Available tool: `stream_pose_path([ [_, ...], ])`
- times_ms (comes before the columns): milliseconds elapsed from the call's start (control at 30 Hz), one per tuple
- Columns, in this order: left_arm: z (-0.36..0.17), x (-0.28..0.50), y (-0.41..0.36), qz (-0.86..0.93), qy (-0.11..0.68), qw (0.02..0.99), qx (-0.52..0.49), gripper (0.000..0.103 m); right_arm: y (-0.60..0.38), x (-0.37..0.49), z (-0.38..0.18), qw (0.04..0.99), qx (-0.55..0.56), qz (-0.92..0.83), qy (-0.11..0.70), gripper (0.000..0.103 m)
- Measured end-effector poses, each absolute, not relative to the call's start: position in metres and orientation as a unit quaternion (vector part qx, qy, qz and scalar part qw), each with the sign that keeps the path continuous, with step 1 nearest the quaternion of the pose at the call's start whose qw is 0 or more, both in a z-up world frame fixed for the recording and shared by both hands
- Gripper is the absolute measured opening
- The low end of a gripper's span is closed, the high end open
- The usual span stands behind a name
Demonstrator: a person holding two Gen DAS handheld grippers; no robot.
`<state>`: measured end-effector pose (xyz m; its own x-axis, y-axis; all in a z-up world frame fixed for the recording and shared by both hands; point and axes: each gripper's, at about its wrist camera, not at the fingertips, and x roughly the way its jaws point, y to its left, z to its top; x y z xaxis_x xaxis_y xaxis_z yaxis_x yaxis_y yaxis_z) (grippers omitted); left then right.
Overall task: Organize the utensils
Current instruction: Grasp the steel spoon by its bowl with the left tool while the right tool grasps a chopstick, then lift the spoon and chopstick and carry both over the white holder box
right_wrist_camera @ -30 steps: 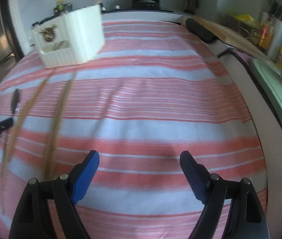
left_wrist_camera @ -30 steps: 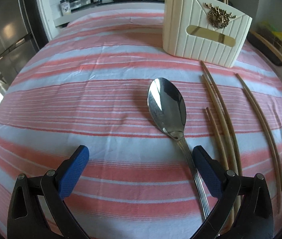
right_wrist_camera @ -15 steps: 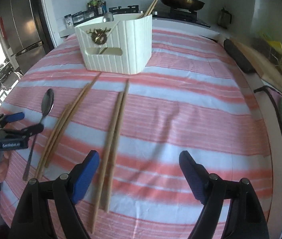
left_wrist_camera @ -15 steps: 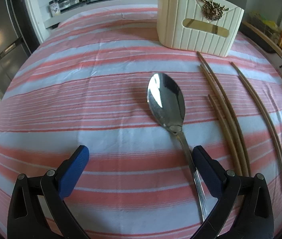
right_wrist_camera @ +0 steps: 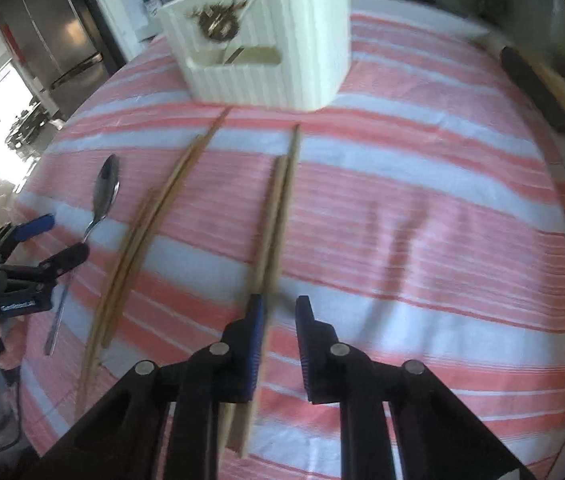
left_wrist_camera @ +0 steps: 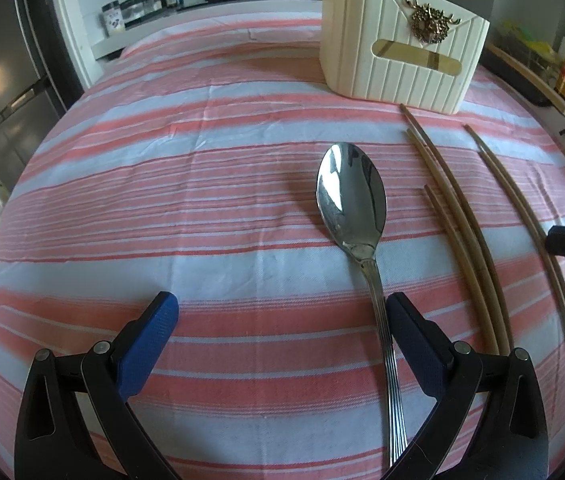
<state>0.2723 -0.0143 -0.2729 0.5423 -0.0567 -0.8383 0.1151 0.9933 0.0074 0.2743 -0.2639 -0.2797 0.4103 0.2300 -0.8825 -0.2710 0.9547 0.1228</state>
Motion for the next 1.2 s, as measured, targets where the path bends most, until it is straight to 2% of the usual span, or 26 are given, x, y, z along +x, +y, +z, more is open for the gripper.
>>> stream_pose_path([
  [100,-0.272,0.272,-0.013,-0.054,0.477,0.877,0.034,0.103,-0.263,0.274,-0.281,0.837,-0.036,0.138,0.529,0.016],
  [133,-0.272,0.271,-0.012,-0.055,0.478,0.876,0.035,0.103,-0.264,0.276,-0.282,0.835,-0.037,0.135,0.532,0.013],
  [167,-0.272,0.271,-0.009,-0.055,0.479,0.875,0.036,0.103,-0.266,0.275,-0.283,0.836,-0.038,0.128,0.532,0.007],
  [400,-0.272,0.272,0.020,-0.062,0.502,0.862,0.040,0.103,-0.302,0.254,-0.282,0.830,-0.037,0.068,0.553,0.007],
  [467,-0.271,0.276,0.015,-0.083,0.506,0.857,0.052,0.103,-0.306,0.251,-0.281,0.828,-0.041,0.074,0.555,0.011],
  [500,-0.270,0.279,0.008,-0.100,0.507,0.854,0.063,0.103,-0.305,0.251,-0.281,0.825,-0.045,0.080,0.558,0.024],
  [567,-0.271,0.282,-0.009,-0.135,0.508,0.846,0.085,0.103,-0.303,0.255,-0.283,0.821,-0.058,0.096,0.560,0.039],
  [700,-0.268,0.296,-0.035,-0.165,0.498,0.841,0.135,0.102,-0.297,0.271,-0.282,0.815,-0.093,0.113,0.561,0.039],
  [833,-0.267,0.323,-0.044,-0.189,0.514,0.829,0.109,0.087,-0.292,0.303,-0.282,0.810,-0.092,0.125,0.566,0.039],
  [900,-0.264,0.331,-0.048,-0.186,0.511,0.833,0.105,0.071,-0.292,0.326,-0.282,0.814,-0.078,0.121,0.563,0.039],
  [933,-0.263,0.333,-0.050,-0.184,0.507,0.835,0.106,0.054,-0.291,0.339,-0.281,0.818,-0.062,0.117,0.560,0.036],
  [967,-0.260,0.335,-0.051,-0.188,0.503,0.837,0.102,0.042,-0.291,0.348,-0.281,0.821,-0.052,0.115,0.557,0.018],
  [1000,-0.259,0.337,-0.050,-0.188,0.505,0.837,0.097,0.042,-0.291,0.357,-0.280,0.823,-0.045,0.112,0.555,0.007],
  [1100,-0.253,0.335,-0.040,-0.183,0.503,0.841,0.081,0.041,-0.295,0.364,-0.273,0.831,-0.006,0.112,0.544,0.007],
  [1200,-0.226,0.324,-0.023,-0.183,0.477,0.859,0.045,0.041,-0.295,0.338,-0.237,0.866,0.004,0.130,0.482,0.007],
])
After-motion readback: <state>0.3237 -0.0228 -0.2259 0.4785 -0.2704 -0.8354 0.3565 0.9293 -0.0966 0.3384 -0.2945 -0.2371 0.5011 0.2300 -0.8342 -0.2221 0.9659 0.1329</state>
